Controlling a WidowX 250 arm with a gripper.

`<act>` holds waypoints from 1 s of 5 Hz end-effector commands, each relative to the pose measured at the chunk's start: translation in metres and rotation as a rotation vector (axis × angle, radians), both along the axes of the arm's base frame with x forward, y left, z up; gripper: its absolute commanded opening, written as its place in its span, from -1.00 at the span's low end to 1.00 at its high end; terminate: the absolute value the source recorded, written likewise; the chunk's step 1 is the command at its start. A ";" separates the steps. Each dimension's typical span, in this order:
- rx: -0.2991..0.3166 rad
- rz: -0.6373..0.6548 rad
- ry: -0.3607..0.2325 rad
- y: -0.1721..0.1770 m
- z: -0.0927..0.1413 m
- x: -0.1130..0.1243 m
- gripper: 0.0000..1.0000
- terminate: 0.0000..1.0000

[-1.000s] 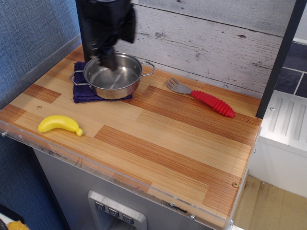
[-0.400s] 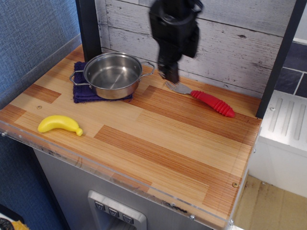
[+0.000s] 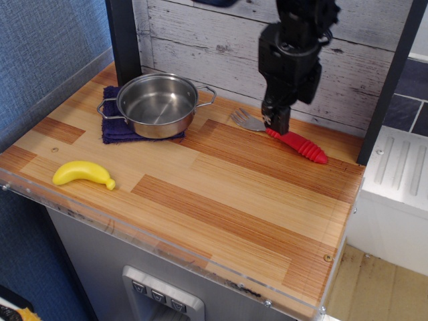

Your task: Take the pork and place it on the left side of the banana which is the edge of the table.

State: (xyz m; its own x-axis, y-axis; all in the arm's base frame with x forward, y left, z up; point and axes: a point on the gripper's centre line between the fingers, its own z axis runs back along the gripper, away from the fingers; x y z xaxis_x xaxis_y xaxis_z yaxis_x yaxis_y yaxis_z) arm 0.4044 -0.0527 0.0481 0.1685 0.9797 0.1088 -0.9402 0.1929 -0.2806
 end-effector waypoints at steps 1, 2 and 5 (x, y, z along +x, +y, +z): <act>0.020 -0.075 0.050 -0.026 -0.006 0.003 1.00 -1.00; 0.047 -0.088 0.110 -0.022 -0.018 -0.008 1.00 -1.00; 0.079 -0.057 0.078 -0.015 -0.018 -0.015 -1.00 -1.00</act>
